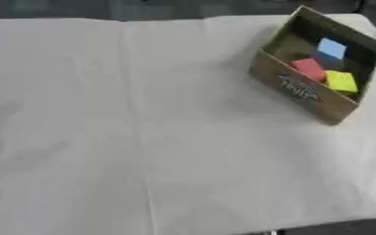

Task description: Pick up the objects with one hand, pass them to the other hand, and then place them into the box on the other side of the table.

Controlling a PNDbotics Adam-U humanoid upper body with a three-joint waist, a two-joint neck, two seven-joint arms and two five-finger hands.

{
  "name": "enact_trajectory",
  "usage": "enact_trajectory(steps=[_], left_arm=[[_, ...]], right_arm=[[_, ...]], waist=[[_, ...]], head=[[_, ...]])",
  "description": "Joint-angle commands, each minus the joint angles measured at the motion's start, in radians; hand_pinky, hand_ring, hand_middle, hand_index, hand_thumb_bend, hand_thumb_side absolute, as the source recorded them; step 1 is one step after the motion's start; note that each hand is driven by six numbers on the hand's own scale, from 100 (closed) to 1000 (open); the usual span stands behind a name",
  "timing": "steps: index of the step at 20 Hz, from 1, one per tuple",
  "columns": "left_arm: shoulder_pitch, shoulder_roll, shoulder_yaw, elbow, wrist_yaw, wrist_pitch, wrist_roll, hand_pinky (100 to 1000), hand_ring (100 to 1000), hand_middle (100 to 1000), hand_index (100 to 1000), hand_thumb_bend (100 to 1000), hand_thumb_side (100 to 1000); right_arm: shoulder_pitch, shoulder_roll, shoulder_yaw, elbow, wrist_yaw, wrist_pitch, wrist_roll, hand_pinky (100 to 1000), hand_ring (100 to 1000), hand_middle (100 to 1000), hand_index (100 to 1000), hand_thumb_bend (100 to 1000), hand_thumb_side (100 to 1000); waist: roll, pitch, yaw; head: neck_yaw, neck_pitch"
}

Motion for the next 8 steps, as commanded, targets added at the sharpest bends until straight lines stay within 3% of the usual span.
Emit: enact_trajectory(steps=[1,5,8], left_arm=[[-0.004,0.007,0.030,-0.025,0.018,0.006,0.040,720,718,654,783,620,707],[0.005,-0.005,0.057,-0.035,0.044,0.015,0.101,722,717,644,777,565,622],[0.012,-0.021,0.072,-0.033,0.085,0.020,0.136,730,728,652,783,551,624]], right_arm=[[0.027,0.018,-0.038,-0.070,-0.068,-0.021,-0.035,1000,942,943,941,100,511],[0.055,0.093,-0.058,-0.076,-0.077,-0.067,-0.071,1000,913,910,886,100,496],[0.055,0.143,-0.064,-0.076,-0.075,-0.116,-0.097,1000,913,908,883,100,493]], waist=[[0.014,-0.014,-0.001],[0.018,-0.012,0.004],[0.021,-0.010,0.008]], head=[[0.052,-0.010],[0.111,-0.018],[0.141,-0.024]])
